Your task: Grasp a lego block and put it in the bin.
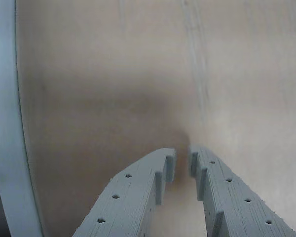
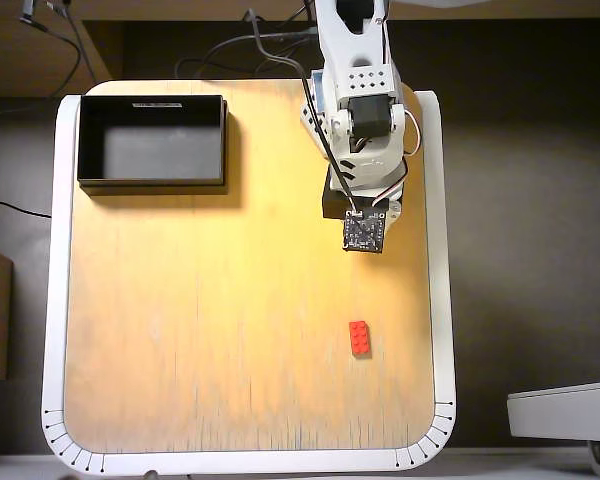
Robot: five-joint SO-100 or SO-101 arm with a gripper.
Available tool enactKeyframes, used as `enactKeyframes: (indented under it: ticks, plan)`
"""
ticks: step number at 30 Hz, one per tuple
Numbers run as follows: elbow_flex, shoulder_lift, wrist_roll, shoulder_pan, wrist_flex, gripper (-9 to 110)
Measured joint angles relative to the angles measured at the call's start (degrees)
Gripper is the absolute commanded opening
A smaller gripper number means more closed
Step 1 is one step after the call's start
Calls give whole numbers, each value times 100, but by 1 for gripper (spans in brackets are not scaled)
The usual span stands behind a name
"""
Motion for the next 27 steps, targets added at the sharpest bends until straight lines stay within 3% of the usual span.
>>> enactKeyframes:
  ticks: [27]
  plan:
    - [0, 0, 0, 237, 0, 0]
